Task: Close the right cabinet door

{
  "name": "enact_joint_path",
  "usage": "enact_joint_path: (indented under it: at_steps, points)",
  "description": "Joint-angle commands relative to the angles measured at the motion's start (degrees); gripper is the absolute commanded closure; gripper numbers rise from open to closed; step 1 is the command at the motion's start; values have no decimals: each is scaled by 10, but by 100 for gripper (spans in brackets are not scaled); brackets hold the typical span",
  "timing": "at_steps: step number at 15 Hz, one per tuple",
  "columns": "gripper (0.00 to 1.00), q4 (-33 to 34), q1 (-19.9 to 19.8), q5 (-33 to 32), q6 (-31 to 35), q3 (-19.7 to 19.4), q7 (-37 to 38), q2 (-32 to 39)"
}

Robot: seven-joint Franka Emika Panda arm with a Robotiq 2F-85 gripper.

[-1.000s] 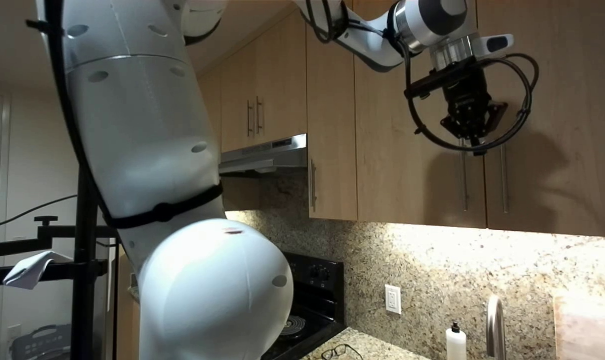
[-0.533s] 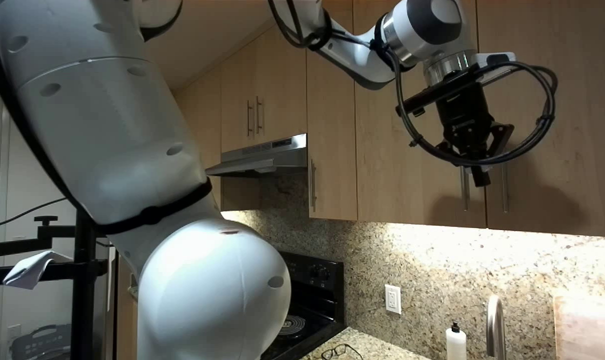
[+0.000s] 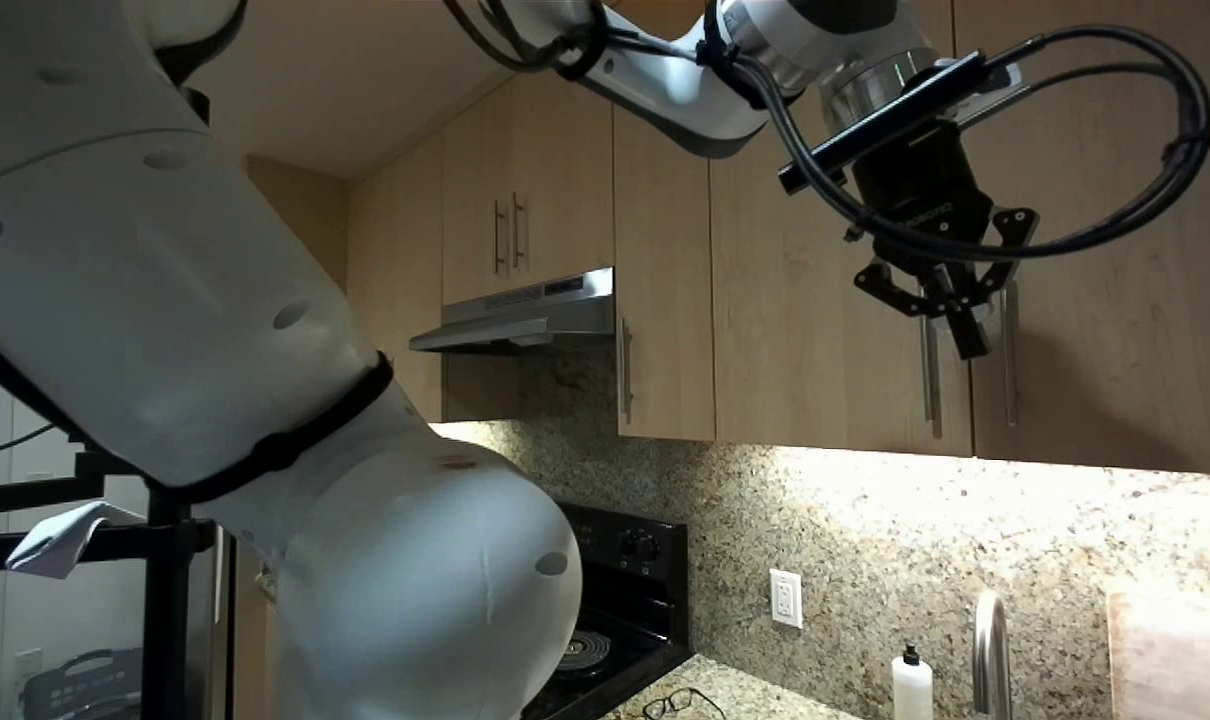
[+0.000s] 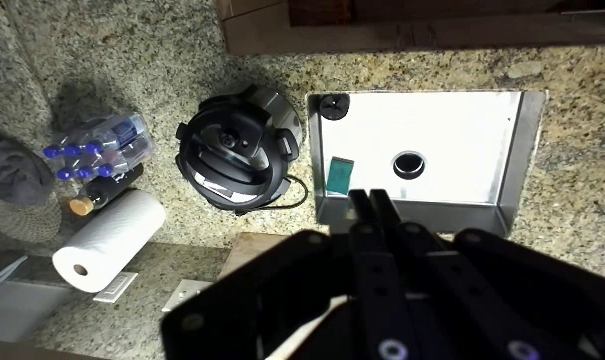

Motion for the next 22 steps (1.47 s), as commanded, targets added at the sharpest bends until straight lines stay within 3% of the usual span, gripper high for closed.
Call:
enact_joint_path:
  at_steps: [1, 11, 12, 13, 16, 22]
  points:
    - [94, -42, 4, -16, 0, -20, -53, -42]
    - [94, -38, 31, 2, -7, -30, -102, -59]
    - [90, -33, 38, 5, -8, -26, -97, -55]
    - [67, -31, 43, 7, -8, -24, -93, -53]
    - [58, -9, 54, 27, -13, -13, -66, -32]
    - [20, 46, 55, 91, -71, -1, -19, 35]
